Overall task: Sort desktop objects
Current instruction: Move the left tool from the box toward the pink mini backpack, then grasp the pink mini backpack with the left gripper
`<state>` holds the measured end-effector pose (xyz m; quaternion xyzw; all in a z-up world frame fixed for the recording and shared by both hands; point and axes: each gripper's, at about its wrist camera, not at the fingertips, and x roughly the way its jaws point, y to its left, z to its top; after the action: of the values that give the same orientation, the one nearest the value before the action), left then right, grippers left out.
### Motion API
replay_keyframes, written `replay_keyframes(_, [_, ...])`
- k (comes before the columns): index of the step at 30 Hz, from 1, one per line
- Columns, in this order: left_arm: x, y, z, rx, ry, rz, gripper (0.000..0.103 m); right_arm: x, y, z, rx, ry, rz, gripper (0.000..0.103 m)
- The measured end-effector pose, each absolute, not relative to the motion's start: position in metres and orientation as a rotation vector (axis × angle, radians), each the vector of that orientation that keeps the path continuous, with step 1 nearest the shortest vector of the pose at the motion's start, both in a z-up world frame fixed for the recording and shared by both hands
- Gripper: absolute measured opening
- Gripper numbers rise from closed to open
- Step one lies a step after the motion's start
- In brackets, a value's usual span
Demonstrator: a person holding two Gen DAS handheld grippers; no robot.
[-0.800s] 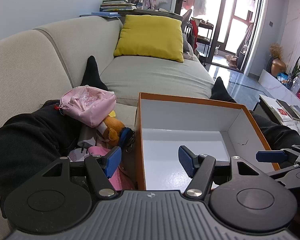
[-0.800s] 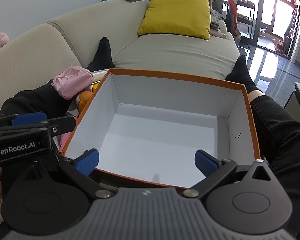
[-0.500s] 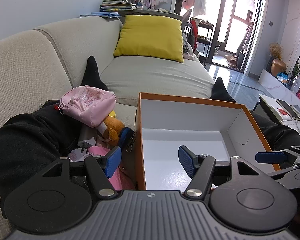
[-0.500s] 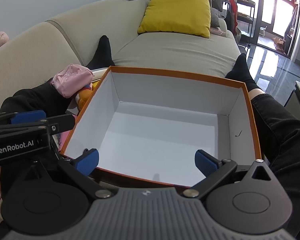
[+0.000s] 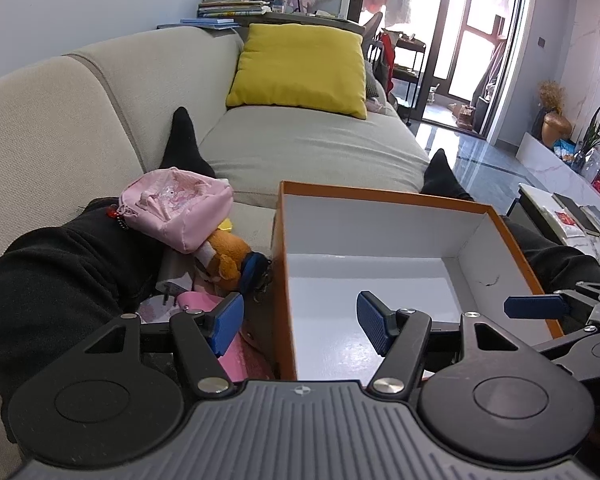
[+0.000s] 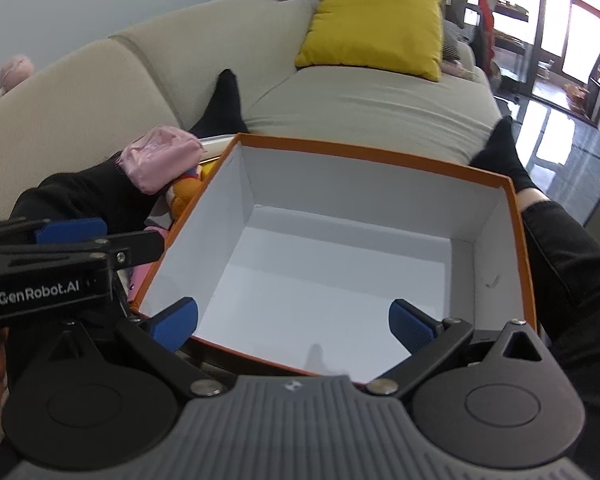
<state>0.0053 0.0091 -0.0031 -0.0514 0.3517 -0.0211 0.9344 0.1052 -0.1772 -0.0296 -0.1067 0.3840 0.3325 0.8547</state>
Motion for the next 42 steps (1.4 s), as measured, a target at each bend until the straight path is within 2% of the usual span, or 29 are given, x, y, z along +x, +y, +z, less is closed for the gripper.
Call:
replay_keyframes(3, [0.012, 0.015, -0.003, -0.106, 0.735, -0.029, 0.073, 0.111, -0.166, -0.029, -0.285, 0.800, 0.734, 0.087])
replay_keyframes(8, [0.028, 0.027, -0.003, -0.077, 0.768, 0.007, 0.064, 0.125, -0.144, -0.018, -0.359, 0.772, 0.824, 0.068])
replay_keyframes(14, [0.050, 0.045, 0.000, -0.084, 0.814, 0.034, 0.060, 0.139, -0.108, -0.002, -0.470, 0.675, 0.925, 0.057])
replay_keyframes(22, [0.080, 0.064, 0.005, -0.060, 0.818, 0.102, 0.059, 0.161, -0.057, 0.003, -0.555, 0.620, 1.015, 0.051])
replay_keyframes(25, [0.091, 0.074, 0.006, -0.084, 0.826, 0.103, 0.059, 0.171, -0.042, 0.001, -0.572, 0.620, 1.035, 0.041])
replay_keyframes(28, [0.097, 0.088, 0.007, -0.119, 0.822, 0.116, 0.059, 0.181, -0.030, 0.001, -0.580, 0.597, 1.039, 0.040])
replay_keyframes(31, [0.102, 0.112, 0.008, -0.214, 0.816, 0.169, 0.065, 0.192, -0.017, 0.002, -0.574, 0.585, 1.054, 0.039])
replay_keyframes(34, [0.108, 0.133, 0.000, -0.336, 0.858, 0.197, 0.065, 0.202, -0.001, 0.001, -0.561, 0.604, 1.091, 0.039])
replay_keyframes(36, [0.113, 0.143, -0.009, -0.418, 0.894, 0.182, 0.065, 0.208, 0.011, -0.004, -0.557, 0.620, 1.123, 0.037])
replay_keyframes(38, [0.118, 0.147, -0.018, -0.487, 0.919, 0.152, 0.065, 0.214, 0.022, -0.010, -0.557, 0.642, 1.142, 0.029])
replay_keyframes(40, [0.125, 0.151, -0.025, -0.538, 0.927, 0.144, 0.066, 0.220, 0.030, -0.015, -0.559, 0.655, 1.147, 0.029])
replay_keyframes(42, [0.133, 0.156, -0.034, -0.596, 0.935, 0.141, 0.071, 0.224, 0.035, -0.019, -0.565, 0.665, 1.150, 0.026])
